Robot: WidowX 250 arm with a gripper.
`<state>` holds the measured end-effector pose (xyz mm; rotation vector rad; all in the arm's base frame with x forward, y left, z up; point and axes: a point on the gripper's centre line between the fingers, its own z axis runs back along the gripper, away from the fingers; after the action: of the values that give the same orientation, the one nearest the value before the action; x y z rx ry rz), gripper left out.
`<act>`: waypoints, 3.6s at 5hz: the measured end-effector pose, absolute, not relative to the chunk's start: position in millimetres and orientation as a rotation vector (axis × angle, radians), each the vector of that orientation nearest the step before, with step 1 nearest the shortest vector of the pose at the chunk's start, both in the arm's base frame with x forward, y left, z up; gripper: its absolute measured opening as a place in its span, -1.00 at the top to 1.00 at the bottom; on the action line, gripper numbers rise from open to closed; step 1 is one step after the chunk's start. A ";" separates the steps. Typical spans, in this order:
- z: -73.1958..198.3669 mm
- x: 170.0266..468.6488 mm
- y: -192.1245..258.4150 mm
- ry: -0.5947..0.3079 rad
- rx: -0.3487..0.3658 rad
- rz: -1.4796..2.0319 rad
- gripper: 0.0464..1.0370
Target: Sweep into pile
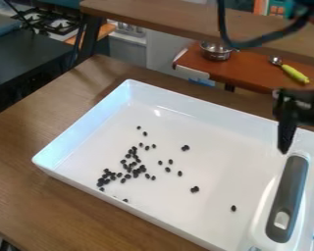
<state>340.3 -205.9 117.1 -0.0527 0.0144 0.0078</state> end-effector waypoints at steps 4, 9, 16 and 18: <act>92.6 331.2 -201.4 0.012 0.010 -0.025 -0.93; 83.4 317.5 -189.7 0.004 0.031 -0.031 0.12; 79.3 299.8 -111.9 0.002 0.058 0.018 0.12; 78.7 301.9 -72.8 0.017 0.083 0.042 0.12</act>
<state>301.9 -72.8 78.7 0.0827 0.0167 0.0419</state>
